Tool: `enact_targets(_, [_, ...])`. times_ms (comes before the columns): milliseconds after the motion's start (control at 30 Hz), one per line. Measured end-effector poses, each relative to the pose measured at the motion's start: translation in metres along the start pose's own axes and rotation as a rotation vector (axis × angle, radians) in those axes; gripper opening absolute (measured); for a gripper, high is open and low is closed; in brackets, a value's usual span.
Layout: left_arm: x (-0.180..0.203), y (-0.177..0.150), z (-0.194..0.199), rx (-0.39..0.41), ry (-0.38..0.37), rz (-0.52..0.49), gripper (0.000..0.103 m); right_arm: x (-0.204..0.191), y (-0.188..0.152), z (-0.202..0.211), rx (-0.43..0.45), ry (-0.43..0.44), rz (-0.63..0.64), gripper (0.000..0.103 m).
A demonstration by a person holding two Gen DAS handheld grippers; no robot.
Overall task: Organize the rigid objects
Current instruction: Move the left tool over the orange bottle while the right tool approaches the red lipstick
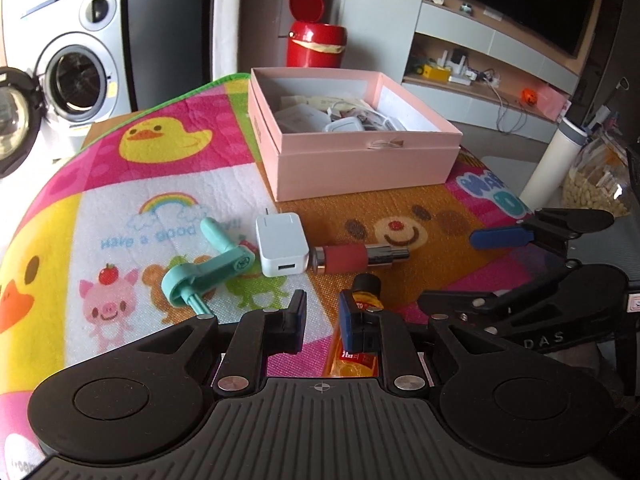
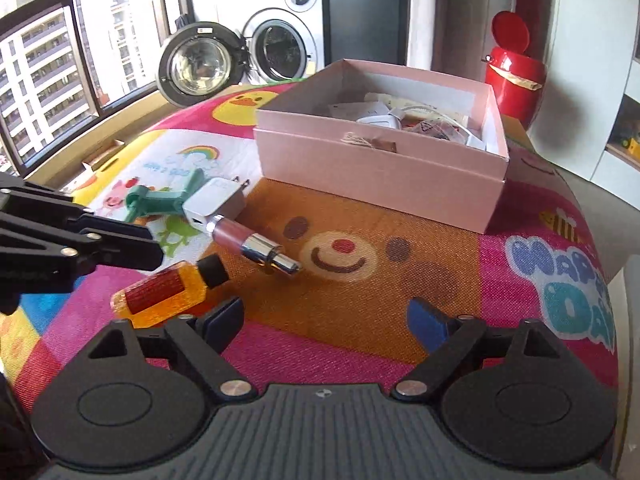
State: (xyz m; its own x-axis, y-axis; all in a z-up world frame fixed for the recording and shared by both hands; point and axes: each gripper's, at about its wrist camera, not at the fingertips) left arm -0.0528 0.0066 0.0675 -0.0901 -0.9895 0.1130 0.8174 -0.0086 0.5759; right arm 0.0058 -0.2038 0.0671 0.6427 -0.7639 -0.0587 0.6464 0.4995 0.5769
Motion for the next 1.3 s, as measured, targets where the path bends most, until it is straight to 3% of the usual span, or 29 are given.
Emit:
enact_targets(133, [-0.010,0.002,0.007,0.034,0.045,0.015,0.019,-0.021,-0.005,0.013,0.007,0.117,0.136,0.090])
enact_targets(400, [-0.036,0.008,0.007,0.034,0.120,0.111,0.019,-0.049,0.010,-0.007,-0.012,0.150,0.157,0.090])
enact_targets(467, [-0.036,0.010,0.003,0.022,0.099,0.115,0.019,-0.053,0.011,-0.010,-0.010,0.109,0.165,0.090])
enact_targets(567, [-0.029,0.009,0.001,0.008,0.052,0.091,0.019,-0.050,0.011,-0.018,0.012,-0.051,0.179,0.090])
enact_targets(633, [-0.021,0.008,-0.001,-0.001,0.043,0.064,0.019,-0.036,0.011,-0.022,-0.004,-0.088,0.142,0.090])
enact_targets(767, [-0.001,0.009,-0.006,0.002,0.057,-0.019,0.019,-0.008,0.007,-0.024,-0.025,-0.050,0.033,0.090])
enact_targets(900, [0.014,0.013,-0.010,-0.004,0.065,-0.069,0.019,-0.003,-0.001,-0.021,-0.002,-0.071,0.015,0.090])
enact_targets(1033, [0.026,0.012,-0.012,0.009,0.121,-0.177,0.019,0.000,-0.004,-0.019,0.013,-0.081,0.002,0.090])
enact_targets(1133, [0.023,0.010,-0.009,-0.014,0.062,-0.214,0.019,0.006,-0.004,-0.019,0.022,-0.094,-0.024,0.090])
enact_targets(1200, [0.021,0.006,-0.011,-0.056,0.033,-0.224,0.032,0.009,-0.004,-0.019,0.028,-0.100,-0.036,0.090])
enact_targets(1300, [0.019,-0.001,-0.017,-0.070,0.038,-0.226,0.037,0.009,-0.001,-0.021,0.025,-0.108,-0.043,0.091])
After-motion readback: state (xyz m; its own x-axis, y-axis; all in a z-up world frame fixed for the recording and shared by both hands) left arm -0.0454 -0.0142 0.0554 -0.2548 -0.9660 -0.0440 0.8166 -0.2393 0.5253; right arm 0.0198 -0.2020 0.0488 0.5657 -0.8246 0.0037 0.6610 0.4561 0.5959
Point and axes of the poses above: each gripper's, at about its wrist camera, not at the fingertips, and z roughly against the way its jaws point, x to its right, y to its top, and after that the axes turned 8 degrees about -x, right-handed
